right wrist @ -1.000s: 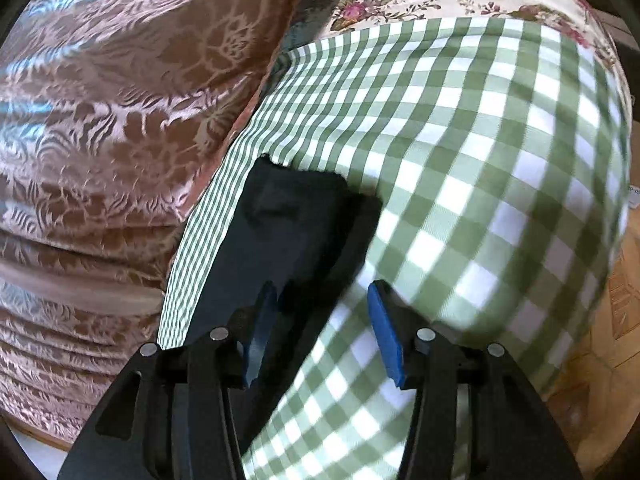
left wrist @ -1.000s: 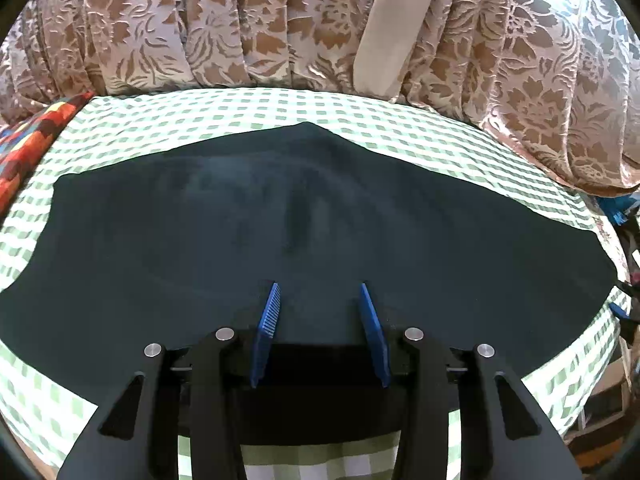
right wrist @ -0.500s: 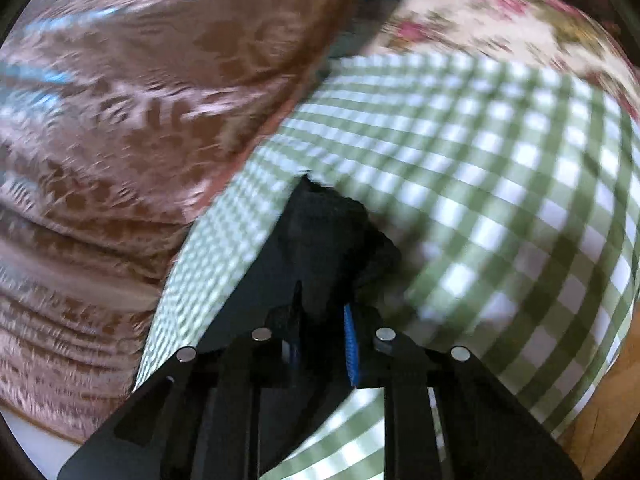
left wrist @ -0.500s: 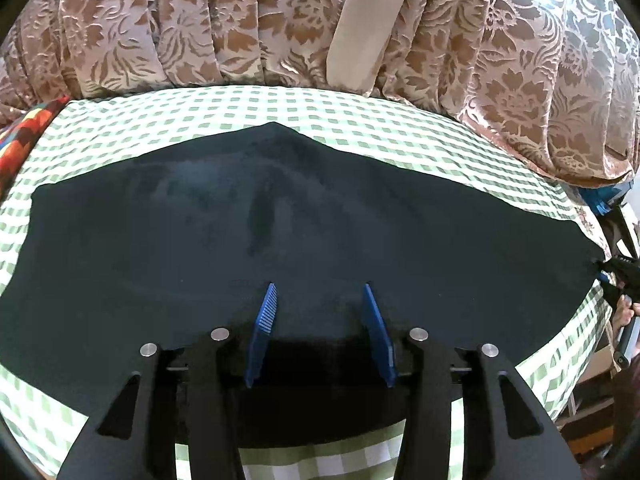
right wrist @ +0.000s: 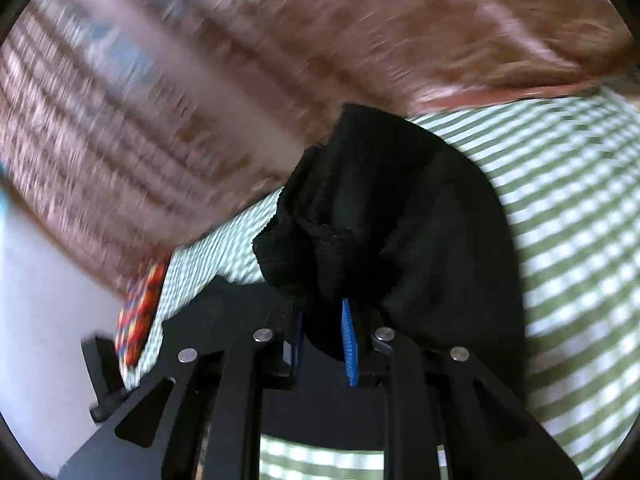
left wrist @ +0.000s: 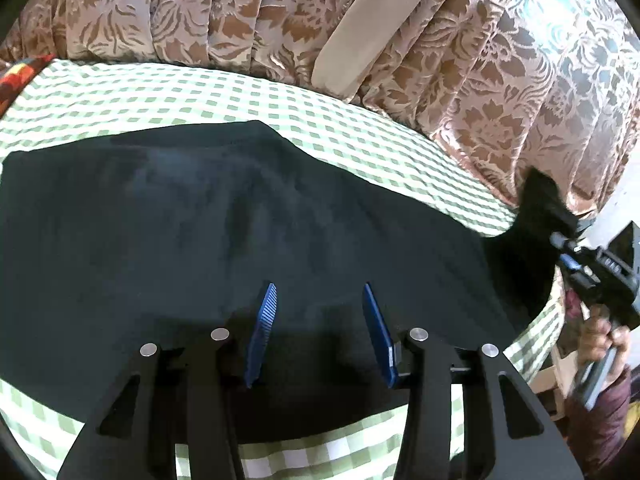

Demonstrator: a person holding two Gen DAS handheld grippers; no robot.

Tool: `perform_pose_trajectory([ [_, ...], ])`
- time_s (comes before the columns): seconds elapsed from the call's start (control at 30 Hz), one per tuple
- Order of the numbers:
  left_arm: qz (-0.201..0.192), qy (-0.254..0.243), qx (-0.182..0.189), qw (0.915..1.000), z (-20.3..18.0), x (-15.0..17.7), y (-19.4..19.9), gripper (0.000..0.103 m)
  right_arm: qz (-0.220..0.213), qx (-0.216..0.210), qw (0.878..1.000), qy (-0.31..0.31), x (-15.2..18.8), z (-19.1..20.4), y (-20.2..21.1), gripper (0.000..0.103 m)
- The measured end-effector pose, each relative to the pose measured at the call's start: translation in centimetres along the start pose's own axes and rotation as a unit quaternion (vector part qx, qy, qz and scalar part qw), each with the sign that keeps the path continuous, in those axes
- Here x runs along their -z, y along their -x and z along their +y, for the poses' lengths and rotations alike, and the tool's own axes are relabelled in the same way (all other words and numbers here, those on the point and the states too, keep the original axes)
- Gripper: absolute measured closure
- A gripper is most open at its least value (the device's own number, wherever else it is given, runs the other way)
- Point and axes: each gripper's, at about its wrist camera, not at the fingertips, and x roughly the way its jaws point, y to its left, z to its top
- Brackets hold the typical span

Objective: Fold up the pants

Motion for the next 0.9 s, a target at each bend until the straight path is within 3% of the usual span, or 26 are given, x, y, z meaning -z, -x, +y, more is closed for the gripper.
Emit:
perform_pose_trajectory([
  [0.2,0.008,0.029,0.058,0.9978,0.8,-0.5,0.5,0.059,0.104,-0.029,0.99,0.088,4.7,6.9,-6.9,0.088],
  [0.37,0.023,0.074,0.12,0.9897,2.1,-1.2,0.6,0.059,0.15,-0.016,0.977,0.151,7.9,9.9,-10.5,0.088],
  [0.43,0.028,0.083,0.134,0.9871,2.3,-1.4,0.5,0.059,0.155,0.004,0.969,0.193,9.1,10.8,-11.1,0.087],
  [0.53,0.043,0.092,0.149,0.9837,2.3,-1.8,-0.3,0.05,0.156,0.023,0.958,0.239,10.6,11.1,-11.3,0.083],
  [0.6,0.058,0.101,0.159,0.9804,2.1,-1.8,-1.2,0.048,0.156,0.009,0.956,0.249,11.0,11.2,-11.0,0.07],
  [0.67,0.071,0.11,0.167,0.9772,1.9,-1.8,-2.0,0.045,0.164,-0.031,0.958,0.232,10.8,10.8,-10.6,0.057],
  [0.8,0.09,0.122,0.184,0.971,1.3,-1.9,-3.1,0.037,0.164,-0.042,0.96,0.222,10.5,10.5,-9.2,0.059],
  [0.9,0.102,0.125,0.186,0.9692,0.7,-2.0,-3.7,0.037,0.158,-0.026,0.967,0.198,9.9,9.0,-7.2,0.066],
])
